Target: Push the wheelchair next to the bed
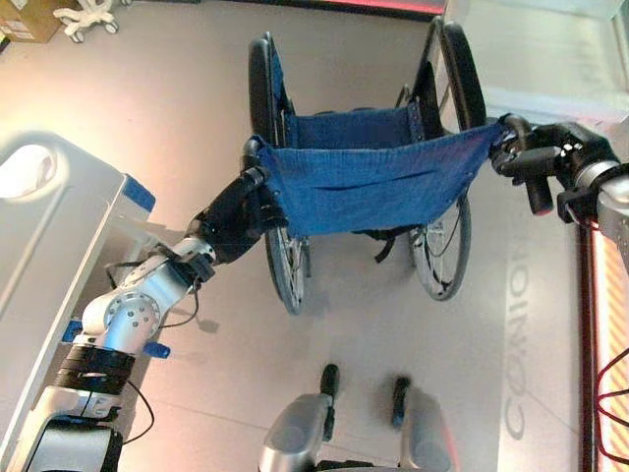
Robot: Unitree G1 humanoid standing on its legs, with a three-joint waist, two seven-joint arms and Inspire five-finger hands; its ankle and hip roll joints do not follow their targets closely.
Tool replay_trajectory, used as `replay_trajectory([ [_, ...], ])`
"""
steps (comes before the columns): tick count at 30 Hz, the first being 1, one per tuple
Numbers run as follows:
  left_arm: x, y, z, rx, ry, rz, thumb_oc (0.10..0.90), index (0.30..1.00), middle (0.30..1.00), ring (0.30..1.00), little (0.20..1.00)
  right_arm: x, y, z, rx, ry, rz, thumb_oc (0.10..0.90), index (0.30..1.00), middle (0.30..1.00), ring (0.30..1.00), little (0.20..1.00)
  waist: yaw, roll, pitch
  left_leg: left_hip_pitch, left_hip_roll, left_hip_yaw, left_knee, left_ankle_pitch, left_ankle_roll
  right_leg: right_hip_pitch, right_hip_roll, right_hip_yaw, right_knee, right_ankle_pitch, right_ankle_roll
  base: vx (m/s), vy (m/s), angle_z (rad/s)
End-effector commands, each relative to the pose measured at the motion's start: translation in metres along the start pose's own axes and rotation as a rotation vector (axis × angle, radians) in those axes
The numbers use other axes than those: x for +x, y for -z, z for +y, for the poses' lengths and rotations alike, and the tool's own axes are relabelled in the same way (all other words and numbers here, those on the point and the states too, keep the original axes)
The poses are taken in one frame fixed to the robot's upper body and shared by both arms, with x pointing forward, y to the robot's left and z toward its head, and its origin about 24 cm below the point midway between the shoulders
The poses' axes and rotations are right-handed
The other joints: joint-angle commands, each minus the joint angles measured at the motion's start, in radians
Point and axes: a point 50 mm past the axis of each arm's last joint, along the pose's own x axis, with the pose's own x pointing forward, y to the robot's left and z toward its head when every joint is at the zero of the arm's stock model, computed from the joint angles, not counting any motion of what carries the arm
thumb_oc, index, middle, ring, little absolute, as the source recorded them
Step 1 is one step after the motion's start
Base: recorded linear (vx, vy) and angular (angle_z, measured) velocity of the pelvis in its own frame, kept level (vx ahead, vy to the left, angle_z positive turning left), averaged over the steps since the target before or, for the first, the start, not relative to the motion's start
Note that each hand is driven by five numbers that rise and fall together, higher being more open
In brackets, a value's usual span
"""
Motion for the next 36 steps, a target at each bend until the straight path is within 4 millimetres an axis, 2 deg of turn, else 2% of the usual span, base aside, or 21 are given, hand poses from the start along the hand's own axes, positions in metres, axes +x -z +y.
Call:
replay_trajectory([
  [1,-0.016,-0.114,-0.040,0.052,0.207,-0.557,0.400,0.300,0.300,0.300,0.300,-0.012,-0.052,0.036,0.004,-0.211,-0.302,0.400,0.300,0.300,0.300,0.300,0.025,-0.076,-0.242,-0.022,-0.002,0.146,0.395,-0.120,-0.097,0.085,-0.010,-0.033,-0.194,0.196,0.037,0.64,-0.055,0.82],
  [4,-0.016,-0.110,-0.040,0.041,0.197,-0.559,0.400,0.300,0.300,0.300,0.300,-0.014,-0.050,0.032,-0.018,-0.221,-0.286,0.400,0.300,0.300,0.300,0.300,0.013,-0.083,-0.276,-0.011,0.013,0.160,0.516,-0.039,-0.135,0.106,0.012,-0.068,-0.187,0.172,-0.002,0.39,-0.050,0.58],
  [5,-0.017,-0.109,-0.039,0.027,0.195,-0.561,0.400,0.300,0.300,0.300,0.300,-0.014,-0.048,0.031,-0.026,-0.223,-0.280,0.400,0.300,0.300,0.300,0.300,0.005,-0.081,-0.294,-0.015,0.023,0.163,0.575,0.006,-0.150,0.117,0.028,-0.089,-0.185,0.157,-0.026,0.62,-0.108,0.36],
  [6,-0.017,-0.106,-0.041,0.007,0.203,-0.563,0.400,0.300,0.300,0.300,0.300,-0.014,-0.044,0.028,-0.033,-0.221,-0.279,0.400,0.300,0.300,0.300,0.300,0.002,-0.080,-0.315,-0.046,-0.001,0.148,0.677,0.067,-0.172,0.131,0.049,-0.115,-0.178,0.137,-0.058,0.59,-0.111,0.47],
  [8,-0.016,-0.105,-0.044,0.005,0.210,-0.556,0.400,0.300,0.300,0.300,0.300,-0.014,-0.044,0.026,-0.031,-0.220,-0.277,0.400,0.300,0.300,0.300,0.300,0.004,-0.081,-0.317,-0.088,-0.020,0.143,0.691,0.070,-0.175,0.138,0.064,-0.125,-0.176,0.132,-0.069,0.46,-0.088,0.19],
  [11,-0.010,-0.107,-0.049,0.027,0.202,-0.537,0.400,0.300,0.300,0.300,0.300,-0.014,-0.048,0.028,-0.052,-0.229,-0.277,0.400,0.300,0.300,0.300,0.300,0.009,-0.082,-0.312,-0.084,-0.044,0.119,0.476,0.029,-0.153,0.138,0.105,-0.131,-0.171,0.136,-0.060,0.43,-0.044,0.05],
  [12,-0.008,-0.112,-0.051,0.032,0.207,-0.539,0.400,0.300,0.300,0.300,0.300,-0.013,-0.051,0.033,-0.053,-0.229,-0.284,0.400,0.300,0.300,0.300,0.300,0.005,-0.076,-0.308,-0.036,-0.025,0.105,0.258,-0.005,-0.128,0.125,0.130,-0.123,-0.160,0.138,-0.050,0.50,-0.014,0.46],
  [14,-0.007,-0.114,-0.052,0.035,0.217,-0.541,0.400,0.300,0.300,0.300,0.300,-0.012,-0.052,0.038,-0.047,-0.223,-0.292,0.400,0.300,0.300,0.300,0.300,0.006,-0.071,-0.302,0.022,-0.006,0.101,0.020,-0.029,-0.111,0.126,0.147,-0.111,-0.152,0.133,-0.040,0.53,0.005,0.41],
  [15,-0.006,-0.107,-0.051,0.034,0.230,-0.534,0.400,0.300,0.300,0.300,0.300,-0.010,-0.049,0.043,-0.043,-0.213,-0.289,0.400,0.300,0.300,0.300,0.300,0.020,-0.060,-0.291,0.016,0.030,0.124,-0.129,0.055,-0.127,0.186,0.168,-0.099,-0.166,0.104,-0.045,0.51,0.014,0.40],
  [16,-0.005,-0.104,-0.050,0.033,0.233,-0.531,0.400,0.300,0.300,0.300,0.300,-0.010,-0.048,0.045,-0.043,-0.211,-0.287,0.400,0.300,0.300,0.300,0.300,0.025,-0.058,-0.288,0.010,0.040,0.132,-0.158,0.085,-0.132,0.211,0.173,-0.093,-0.175,0.096,-0.048,0.68,0.048,0.37],
  [17,-0.007,-0.093,-0.046,0.034,0.237,-0.524,0.400,0.300,0.300,0.300,0.300,-0.008,-0.045,0.053,-0.048,-0.210,-0.281,0.400,0.300,0.300,0.300,0.300,0.052,-0.045,-0.274,-0.072,0.093,0.184,-0.262,0.235,-0.150,0.317,0.201,-0.071,-0.202,0.056,-0.066,0.65,0.047,0.36],
  [19,-0.015,-0.090,-0.044,0.016,0.243,-0.531,0.400,0.300,0.300,0.300,0.300,-0.009,-0.043,0.056,-0.056,-0.215,-0.279,0.400,0.300,0.300,0.300,0.300,0.082,-0.049,-0.260,-0.155,0.114,0.220,-0.259,0.299,-0.154,0.378,0.212,-0.049,-0.199,0.021,-0.087,0.61,0.027,0.05],
  [22,-0.025,-0.094,-0.040,0.001,0.243,-0.542,0.400,0.300,0.300,0.300,0.300,-0.007,-0.043,0.060,-0.061,-0.247,-0.298,0.400,0.300,0.300,0.300,0.300,0.120,-0.043,-0.274,-0.181,0.095,0.219,-0.256,0.294,-0.140,0.402,0.233,-0.058,-0.148,-0.042,-0.096,0.50,0.069,-0.28],
  [24,-0.034,-0.098,-0.042,-0.046,0.272,-0.520,0.400,0.300,0.300,0.300,0.300,-0.005,-0.041,0.062,-0.061,-0.265,-0.308,0.400,0.300,0.300,0.300,0.300,0.168,-0.072,-0.296,-0.190,0.027,0.205,-0.180,0.225,-0.090,0.438,0.255,-0.059,-0.064,-0.063,-0.067,0.64,0.055,-0.51],
  [25,-0.035,-0.098,-0.043,-0.045,0.271,-0.514,0.400,0.300,0.300,0.300,0.300,-0.005,-0.040,0.062,-0.060,-0.267,-0.309,0.400,0.300,0.300,0.300,0.300,0.175,-0.079,-0.300,-0.188,0.017,0.205,-0.172,0.212,-0.080,0.440,0.255,-0.066,-0.042,-0.059,-0.060,0.65,0.041,-0.59],
  [27,-0.039,-0.098,-0.044,-0.006,0.263,-0.490,0.400,0.300,0.300,0.300,0.300,-0.007,-0.038,0.058,-0.039,-0.270,-0.313,0.400,0.300,0.300,0.300,0.300,0.209,-0.124,-0.326,-0.167,-0.029,0.204,-0.159,0.170,-0.041,0.431,0.256,-0.105,0.115,0.036,0.003,0.55,0.036,-0.69],
  [28,-0.040,-0.098,-0.043,0.000,0.260,-0.487,0.400,0.300,0.300,0.300,0.300,-0.007,-0.038,0.056,-0.036,-0.272,-0.315,0.400,0.300,0.300,0.300,0.300,0.215,-0.134,-0.330,-0.166,-0.039,0.202,-0.158,0.167,-0.038,0.431,0.256,-0.105,0.132,0.064,0.020,0.51,0.030,-0.50],
  [29,-0.043,-0.099,-0.041,0.019,0.247,-0.482,0.400,0.300,0.300,0.300,0.300,-0.008,-0.038,0.051,-0.024,-0.277,-0.323,0.400,0.300,0.300,0.300,0.300,0.231,-0.161,-0.342,-0.164,-0.067,0.198,-0.156,0.157,-0.024,0.434,0.265,-0.094,0.181,0.159,0.069,0.42,0.022,-0.19],
  [31,-0.047,-0.099,-0.038,0.020,0.237,-0.482,0.400,0.300,0.300,0.300,0.300,-0.009,-0.037,0.051,-0.021,-0.281,-0.332,0.400,0.300,0.300,0.300,0.300,0.242,-0.176,-0.350,-0.155,-0.093,0.179,-0.156,0.146,-0.008,0.416,0.286,-0.065,0.230,0.243,0.098,0.44,0.030,0.10],
  [33,-0.054,-0.097,-0.035,0.008,0.234,-0.484,0.400,0.300,0.300,0.300,0.300,-0.012,-0.035,0.052,-0.025,-0.283,-0.339,0.400,0.300,0.300,0.300,0.300,0.246,-0.182,-0.352,-0.155,-0.113,0.165,-0.135,0.128,-0.006,0.398,0.279,-0.036,0.210,0.249,0.106,0.39,0.013,0.16],
  [36,-0.066,-0.095,-0.037,-0.044,0.263,-0.477,0.400,0.300,0.300,0.300,0.300,-0.017,-0.033,0.050,-0.049,-0.272,-0.358,0.400,0.300,0.300,0.300,0.300,0.255,-0.181,-0.349,-0.202,-0.137,0.158,-0.035,0.101,-0.022,0.423,0.204,-0.045,0.007,0.141,0.053,0.29,-0.042,-0.31],
])
